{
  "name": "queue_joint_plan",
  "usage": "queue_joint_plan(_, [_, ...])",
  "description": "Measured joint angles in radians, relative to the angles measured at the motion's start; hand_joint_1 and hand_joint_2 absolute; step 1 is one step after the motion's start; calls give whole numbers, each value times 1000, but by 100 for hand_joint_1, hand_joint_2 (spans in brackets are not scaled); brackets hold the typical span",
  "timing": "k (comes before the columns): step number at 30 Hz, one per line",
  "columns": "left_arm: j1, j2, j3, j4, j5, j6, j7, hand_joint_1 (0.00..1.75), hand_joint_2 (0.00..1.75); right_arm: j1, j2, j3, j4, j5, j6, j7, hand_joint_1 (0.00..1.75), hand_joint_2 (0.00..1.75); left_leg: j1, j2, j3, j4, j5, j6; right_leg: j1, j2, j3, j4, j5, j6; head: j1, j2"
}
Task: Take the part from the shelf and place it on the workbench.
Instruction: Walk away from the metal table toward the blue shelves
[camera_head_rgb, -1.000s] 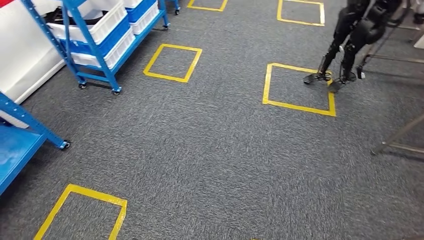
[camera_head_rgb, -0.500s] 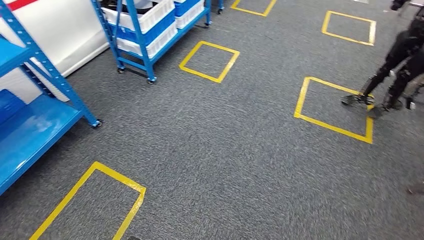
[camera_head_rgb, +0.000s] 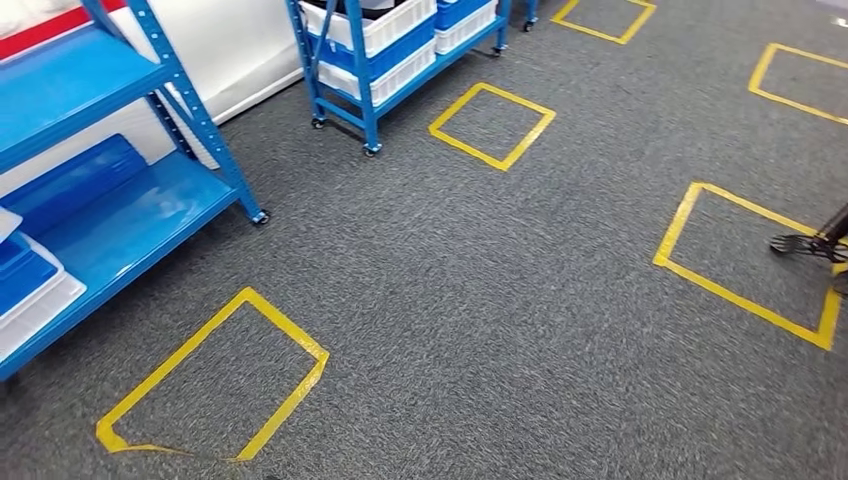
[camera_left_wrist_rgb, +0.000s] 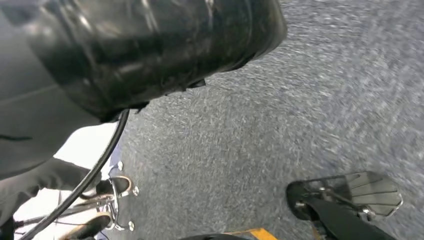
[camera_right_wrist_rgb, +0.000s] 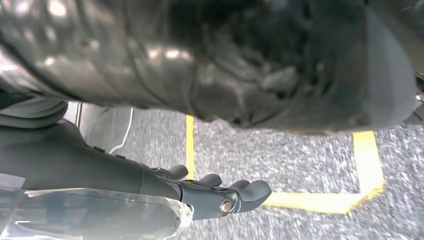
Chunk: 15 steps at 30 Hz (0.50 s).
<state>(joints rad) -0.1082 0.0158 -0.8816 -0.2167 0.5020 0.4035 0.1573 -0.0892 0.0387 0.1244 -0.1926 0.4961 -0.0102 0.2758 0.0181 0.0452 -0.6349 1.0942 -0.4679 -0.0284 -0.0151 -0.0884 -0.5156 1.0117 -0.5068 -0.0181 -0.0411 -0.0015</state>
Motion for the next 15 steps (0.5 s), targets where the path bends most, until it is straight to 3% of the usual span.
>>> queue_joint_plan(2, [-3,0,0,0,0,0,0,0,0,-1,0,0,0,1,0,0,0,0,-6,27,39,-72,18,13,7,-22,7,3,-10,11,4,0])
queue_joint_plan(4, [-2,0,0,0,0,0,0,0,0,-5,0,0,0,1,0,1,0,0,-8,8,38,-77,16,25,10,-41,15,1,-14,20,9,0])
queue_joint_plan(5, [1,0,0,0,0,0,0,0,0,-7,0,0,0,2,-1,1,0,0,-6,-2,39,-79,17,31,8,-40,17,3,-19,26,9,0])
queue_joint_plan(7, [2,0,0,0,0,0,0,0,0,-10,0,0,0,1,-2,2,0,0,-1,-23,41,-86,21,43,3,7,0,49,-54,34,12,0])
queue_joint_plan(9, [-1,-1,0,0,0,1,0,0,0,-8,-1,0,0,1,-4,3,0,0,0,-46,41,-89,23,51,0,65,-57,170,-118,37,17,0])
queue_joint_plan(11, [-3,-1,0,0,0,1,0,0,0,-3,-1,0,0,1,-5,4,0,0,-1,-75,40,-88,22,54,0,80,-113,275,-149,37,18,0])
queue_joint_plan(12, [-2,-2,0,0,0,1,0,0,0,-1,-1,0,0,0,-6,5,0,0,-2,-90,41,-88,22,54,-1,82,-121,281,-135,37,18,0])
queue_joint_plan(13, [-1,-2,0,0,0,2,0,0,0,1,-1,0,0,0,-6,5,0,0,-1,-106,42,-86,22,54,-2,85,-111,249,-103,36,18,0])
queue_joint_plan(14, [0,-2,0,0,0,2,0,0,0,1,-2,0,0,0,-6,6,0,0,0,-122,43,-84,21,52,-4,95,-87,186,-60,35,18,0])
queue_joint_plan(15, [0,-3,0,0,0,3,0,0,0,2,-2,0,0,0,-7,6,0,0,1,-137,42,-80,20,48,-7,121,-62,122,-29,34,18,0])
